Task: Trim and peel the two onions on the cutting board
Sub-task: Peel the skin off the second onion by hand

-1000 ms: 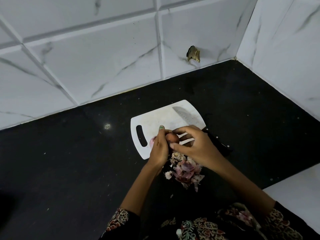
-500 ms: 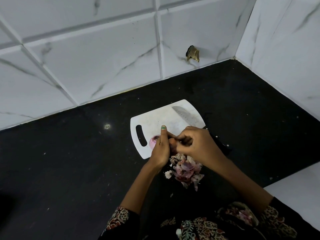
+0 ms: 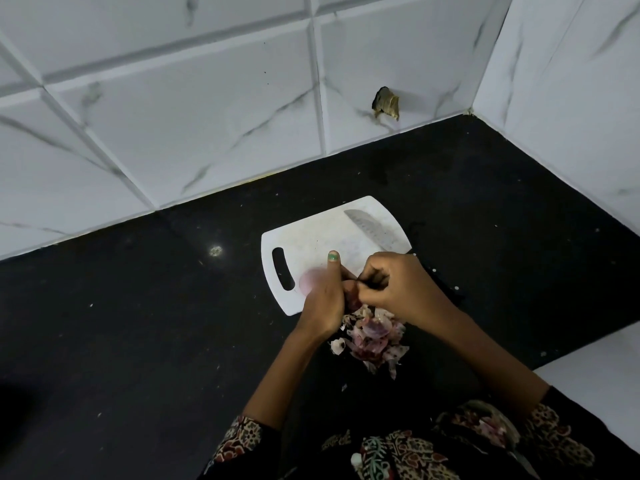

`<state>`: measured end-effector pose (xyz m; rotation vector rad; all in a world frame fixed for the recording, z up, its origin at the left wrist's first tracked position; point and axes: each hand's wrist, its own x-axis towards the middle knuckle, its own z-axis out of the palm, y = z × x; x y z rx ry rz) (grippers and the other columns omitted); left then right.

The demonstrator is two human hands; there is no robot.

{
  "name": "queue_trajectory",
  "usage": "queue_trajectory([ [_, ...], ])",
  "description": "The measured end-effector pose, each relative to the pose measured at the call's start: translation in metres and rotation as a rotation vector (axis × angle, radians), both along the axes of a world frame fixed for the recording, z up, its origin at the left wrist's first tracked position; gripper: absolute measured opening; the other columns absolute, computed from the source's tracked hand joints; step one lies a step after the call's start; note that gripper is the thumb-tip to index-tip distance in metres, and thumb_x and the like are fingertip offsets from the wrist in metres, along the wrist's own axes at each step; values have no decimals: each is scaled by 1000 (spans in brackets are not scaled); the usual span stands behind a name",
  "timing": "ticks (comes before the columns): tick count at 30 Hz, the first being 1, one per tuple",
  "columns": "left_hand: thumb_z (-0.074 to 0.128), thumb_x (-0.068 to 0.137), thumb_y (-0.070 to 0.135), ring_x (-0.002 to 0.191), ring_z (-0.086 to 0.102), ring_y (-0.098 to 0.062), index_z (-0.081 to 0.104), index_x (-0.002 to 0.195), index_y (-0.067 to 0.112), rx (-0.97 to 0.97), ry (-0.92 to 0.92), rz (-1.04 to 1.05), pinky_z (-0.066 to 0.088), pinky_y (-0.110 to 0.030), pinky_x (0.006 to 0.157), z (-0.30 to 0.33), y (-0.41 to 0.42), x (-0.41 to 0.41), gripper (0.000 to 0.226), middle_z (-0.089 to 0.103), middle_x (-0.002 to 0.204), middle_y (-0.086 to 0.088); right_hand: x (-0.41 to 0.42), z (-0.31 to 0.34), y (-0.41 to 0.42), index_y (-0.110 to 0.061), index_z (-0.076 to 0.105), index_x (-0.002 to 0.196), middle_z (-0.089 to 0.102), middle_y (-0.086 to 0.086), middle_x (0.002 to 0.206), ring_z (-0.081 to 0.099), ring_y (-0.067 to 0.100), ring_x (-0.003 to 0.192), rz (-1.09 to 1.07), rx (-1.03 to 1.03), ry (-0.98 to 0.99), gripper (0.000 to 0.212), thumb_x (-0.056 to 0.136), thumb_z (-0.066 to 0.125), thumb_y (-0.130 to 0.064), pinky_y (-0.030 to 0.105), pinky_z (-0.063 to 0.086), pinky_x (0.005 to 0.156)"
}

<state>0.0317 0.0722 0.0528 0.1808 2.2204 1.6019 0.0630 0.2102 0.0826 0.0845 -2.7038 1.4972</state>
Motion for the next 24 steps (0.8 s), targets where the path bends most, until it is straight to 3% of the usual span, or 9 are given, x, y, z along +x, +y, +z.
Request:
queue_trajectory([
  [3,8,99,51,56,52,-12,54,64,11,19,3,18,42,-29,69,6,2,0,70,55,50,5,-2,-1,2,-16,67,72,68,-4,66,65,10,60,-5,-26,13,12,78,70,-6,34,56,60],
  [5,7,100,48,60,57,-5,57,63,17,6,3,39,42,-25,69,6,1,-3,70,60,53,6,1,-1,2,-13,71,80,70,-6,71,68,8,66,0,-101,5,3,81,73,-16,30,57,64],
  [8,5,99,52,67,58,-2,59,69,21,-29,1,51,41,-24,72,4,-1,-6,69,61,58,7,6,-4,-1,-15,71,96,71,-7,88,69,7,81,22,-158,-29,22,76,78,-24,29,58,72],
  [14,6,101,47,62,53,-12,58,67,6,1,26,5,42,-18,63,10,0,-7,74,57,64,-7,5,-18,-6,-15,64,85,67,-4,83,66,13,80,-131,-213,6,5,85,68,-15,34,56,72],
  [17,7,101,46,69,61,-13,63,71,11,28,29,-5,47,-19,72,10,0,-6,73,63,68,-5,2,-24,-1,-16,60,83,67,2,77,67,18,74,-266,-265,-8,7,87,66,-17,37,56,69],
  [24,5,94,58,58,59,-1,59,70,17,-13,0,2,44,-29,73,3,-2,-6,71,61,54,5,7,-17,-5,-21,65,92,62,-8,95,64,10,88,6,-212,18,22,74,79,-21,25,55,73],
])
